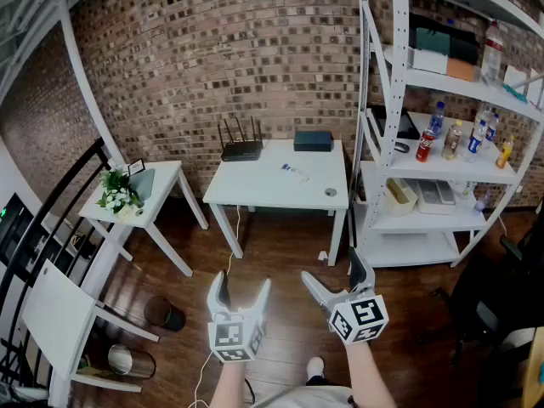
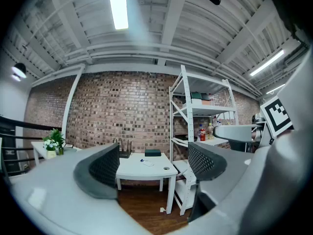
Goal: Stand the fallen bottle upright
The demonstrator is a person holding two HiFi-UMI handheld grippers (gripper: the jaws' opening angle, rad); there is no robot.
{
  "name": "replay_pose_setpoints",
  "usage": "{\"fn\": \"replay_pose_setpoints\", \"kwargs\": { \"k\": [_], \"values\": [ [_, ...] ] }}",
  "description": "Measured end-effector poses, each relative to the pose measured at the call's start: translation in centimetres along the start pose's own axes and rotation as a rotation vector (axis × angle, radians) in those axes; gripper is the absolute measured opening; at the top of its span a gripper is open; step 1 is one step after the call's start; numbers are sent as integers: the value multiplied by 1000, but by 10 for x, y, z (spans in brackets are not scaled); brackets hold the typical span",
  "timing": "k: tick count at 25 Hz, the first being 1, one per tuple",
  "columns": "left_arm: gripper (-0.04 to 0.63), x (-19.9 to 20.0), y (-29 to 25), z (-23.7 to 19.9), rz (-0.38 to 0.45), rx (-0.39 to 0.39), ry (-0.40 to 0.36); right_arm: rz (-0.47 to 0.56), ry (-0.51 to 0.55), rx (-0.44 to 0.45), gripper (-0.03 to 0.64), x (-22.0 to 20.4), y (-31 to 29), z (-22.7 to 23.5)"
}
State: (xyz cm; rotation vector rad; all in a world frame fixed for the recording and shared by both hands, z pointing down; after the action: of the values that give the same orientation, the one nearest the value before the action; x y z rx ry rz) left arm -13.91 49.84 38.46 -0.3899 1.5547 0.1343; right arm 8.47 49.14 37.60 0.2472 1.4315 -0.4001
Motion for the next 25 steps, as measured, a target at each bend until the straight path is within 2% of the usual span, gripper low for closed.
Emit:
{"fn": "replay_pose_setpoints", "kwargs": {
  "k": [3,10,13,18,25],
  "values": [
    [448,4,-23,11,-12,9,11,-21,7,35,509,1,-7,16],
    [448,8,-62,33,-44,-17,0,-75,-21,52,509,-16,-34,48],
    [448,-2,-74,24,-45,-10,-14,-80,-30,47,509,-19,-48,59],
    [448,-10,-98,3,-70,-1,4,-123,-33,32,509,-29,-69,70],
    [448,0,-177,-17,-80,-83,21,-145,-21,-18,509,-28,-135,94]
  ]
}}
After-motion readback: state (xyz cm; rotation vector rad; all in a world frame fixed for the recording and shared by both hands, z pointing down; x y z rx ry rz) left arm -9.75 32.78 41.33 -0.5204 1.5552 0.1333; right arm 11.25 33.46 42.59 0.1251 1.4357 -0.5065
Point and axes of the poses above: the fingertips, and each gripper's own axes: y backward along the fingers, z to its right, x out of its top, the point moved 6 cm from there along y, backward along the fingers, and after that the axes turned 10 degrees about -z, right-handed, at the moved point
